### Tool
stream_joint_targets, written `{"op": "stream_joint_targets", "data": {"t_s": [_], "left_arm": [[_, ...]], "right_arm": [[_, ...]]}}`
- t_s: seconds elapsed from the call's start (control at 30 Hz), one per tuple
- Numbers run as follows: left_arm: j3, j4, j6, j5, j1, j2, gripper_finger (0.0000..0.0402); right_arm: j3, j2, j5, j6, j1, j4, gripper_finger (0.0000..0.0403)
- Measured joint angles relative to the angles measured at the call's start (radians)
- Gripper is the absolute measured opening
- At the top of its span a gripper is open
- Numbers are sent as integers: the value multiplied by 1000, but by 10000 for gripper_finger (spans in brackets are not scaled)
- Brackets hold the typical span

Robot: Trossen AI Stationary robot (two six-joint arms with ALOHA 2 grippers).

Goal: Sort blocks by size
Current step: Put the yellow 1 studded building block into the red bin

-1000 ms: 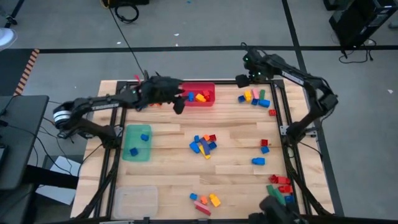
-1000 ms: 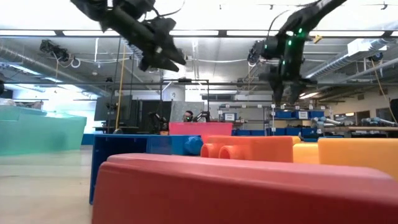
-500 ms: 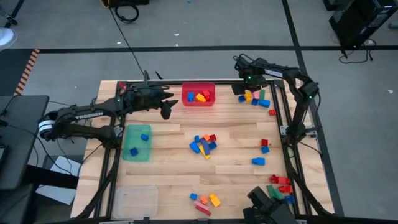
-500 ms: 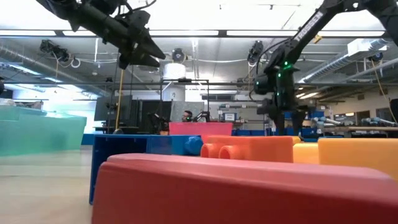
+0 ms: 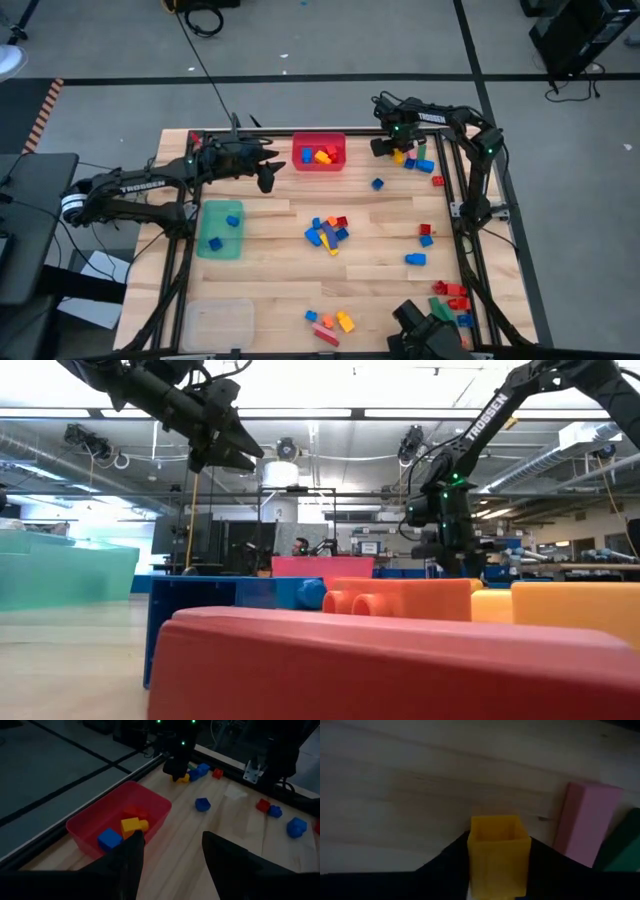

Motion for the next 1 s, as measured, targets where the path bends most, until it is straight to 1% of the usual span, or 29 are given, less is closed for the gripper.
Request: {"op": "stream_joint_targets", "data": {"t_s": [0.1, 0.2, 0.3, 0.4, 0.5, 0.6, 0.77, 0.9, 1.0], "left_arm": [[0, 1, 5, 0, 0, 0, 209], [0, 7, 6, 0, 0, 0, 209], [0, 11, 9, -1, 0, 0, 209], [0, 18, 10, -17, 0, 1, 209], [0, 31, 11, -40, 1, 1, 209], [0, 54, 10, -45, 1, 1, 209], [0, 66, 9, -46, 1, 1, 209], [0, 61, 9, -46, 1, 5, 209], [0, 61, 8, -46, 1, 5, 209]], "right_arm": [[-2, -26, -5, -14, 3, -13, 143], [7, -84, -44, -15, 18, -24, 143], [28, -152, -50, 2, 57, -29, 143], [90, -210, -44, 21, 116, -13, 143], [203, -216, -36, 7, 193, 23, 143], [353, -165, -26, -27, 260, 33, 143], [562, -16, -20, -81, 333, 20, 143], [666, 107, -20, -110, 361, -7, 143], [701, 190, -20, -120, 370, -27, 143]]}}
